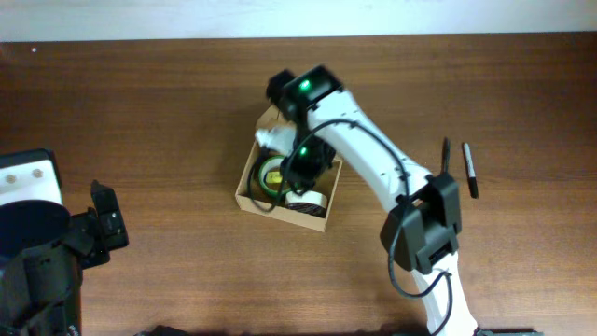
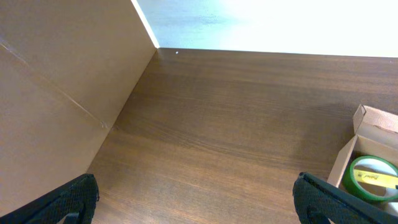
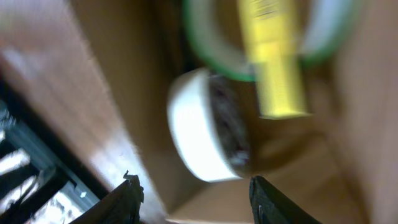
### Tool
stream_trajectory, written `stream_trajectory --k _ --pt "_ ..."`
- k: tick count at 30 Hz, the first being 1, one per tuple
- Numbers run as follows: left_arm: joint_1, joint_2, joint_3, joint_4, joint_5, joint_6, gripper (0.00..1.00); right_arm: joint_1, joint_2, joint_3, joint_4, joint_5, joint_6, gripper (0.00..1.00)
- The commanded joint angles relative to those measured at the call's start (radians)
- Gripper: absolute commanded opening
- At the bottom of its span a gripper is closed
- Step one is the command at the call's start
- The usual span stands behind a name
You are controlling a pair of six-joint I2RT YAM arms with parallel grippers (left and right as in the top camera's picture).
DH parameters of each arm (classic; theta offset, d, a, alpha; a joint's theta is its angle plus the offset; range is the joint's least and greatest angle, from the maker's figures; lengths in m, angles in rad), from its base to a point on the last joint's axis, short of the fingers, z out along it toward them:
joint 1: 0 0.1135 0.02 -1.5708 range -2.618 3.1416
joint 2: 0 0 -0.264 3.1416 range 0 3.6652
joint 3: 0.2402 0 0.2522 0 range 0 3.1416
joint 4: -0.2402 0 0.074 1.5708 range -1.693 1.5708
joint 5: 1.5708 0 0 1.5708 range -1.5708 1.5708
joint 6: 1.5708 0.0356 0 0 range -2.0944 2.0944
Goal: Pack container
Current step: 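Carry the blue pen with the right gripper into the box and release, then withdraw the right gripper from the box toward the remaining pens, then lower the right gripper onto the clear pen and grasp it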
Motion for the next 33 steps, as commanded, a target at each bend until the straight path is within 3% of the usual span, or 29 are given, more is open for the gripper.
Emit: stream_trajectory --k 1,7,16,21,23,33 --pt "0.004 0.002 -0.004 0.003 -0.007 -0.013 0.99 -0.081 -0.074 0.232 -0.001 0.024 0.143 0.56" --pt "0.004 0.002 -0.004 0.003 -0.007 -0.013 0.99 -0.226 -0.077 0.478 -0.032 0.250 0.464 0.60" --pt "0.004 0.014 -0.004 0.002 -0.007 -0.013 0.99 -0.488 -0.066 0.389 -0.057 0.297 0.614 0.66" --pt "0.004 0.026 -0.004 -0.002 -0.006 -0.013 1.00 -0.615 -0.052 0.248 -0.052 0.355 0.624 0.67" --pt "0.004 0.029 -0.008 -0.001 -0.006 -0.013 0.99 -0.671 -0.051 0.104 -0.027 0.355 0.599 0.67" --pt "0.004 0.029 -0.060 0.003 -0.003 -0.013 0.99 -0.709 -0.051 -0.358 0.155 0.361 0.539 0.67"
